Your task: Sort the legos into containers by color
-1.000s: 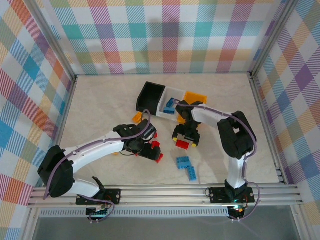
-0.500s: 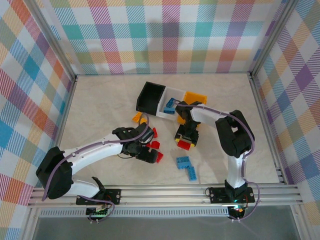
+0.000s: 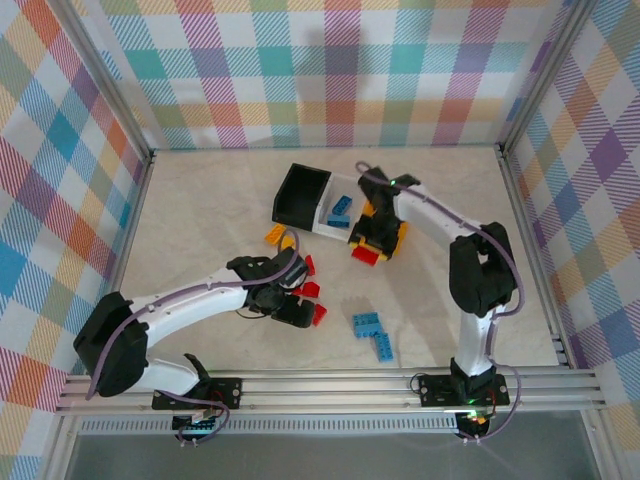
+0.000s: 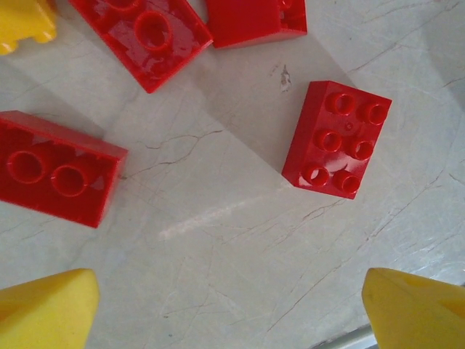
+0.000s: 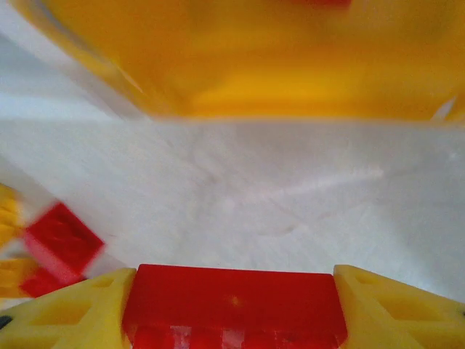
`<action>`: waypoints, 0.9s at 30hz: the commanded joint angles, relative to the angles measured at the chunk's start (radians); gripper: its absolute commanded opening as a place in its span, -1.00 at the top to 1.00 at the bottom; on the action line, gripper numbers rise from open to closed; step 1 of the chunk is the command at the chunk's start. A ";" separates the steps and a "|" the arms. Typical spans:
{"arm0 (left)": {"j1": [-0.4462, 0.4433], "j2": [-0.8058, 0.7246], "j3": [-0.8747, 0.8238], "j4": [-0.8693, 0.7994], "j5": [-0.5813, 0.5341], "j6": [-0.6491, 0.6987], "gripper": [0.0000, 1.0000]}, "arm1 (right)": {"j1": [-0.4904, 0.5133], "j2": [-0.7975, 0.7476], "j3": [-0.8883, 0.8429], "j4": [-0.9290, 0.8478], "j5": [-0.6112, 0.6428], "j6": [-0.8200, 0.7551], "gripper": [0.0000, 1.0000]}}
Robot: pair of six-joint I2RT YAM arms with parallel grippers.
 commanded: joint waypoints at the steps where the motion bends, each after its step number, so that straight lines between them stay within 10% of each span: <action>1: -0.034 0.059 0.045 0.031 0.020 -0.015 -0.83 | -0.077 -0.005 0.111 -0.086 0.025 -0.070 -0.20; 15: -0.083 0.256 0.166 0.050 -0.003 -0.007 -0.64 | -0.202 0.213 0.389 -0.110 -0.031 -0.156 -0.54; 27: -0.095 0.385 0.205 0.111 0.021 0.002 -0.31 | -0.205 -0.093 0.077 -0.051 -0.033 -0.159 -0.65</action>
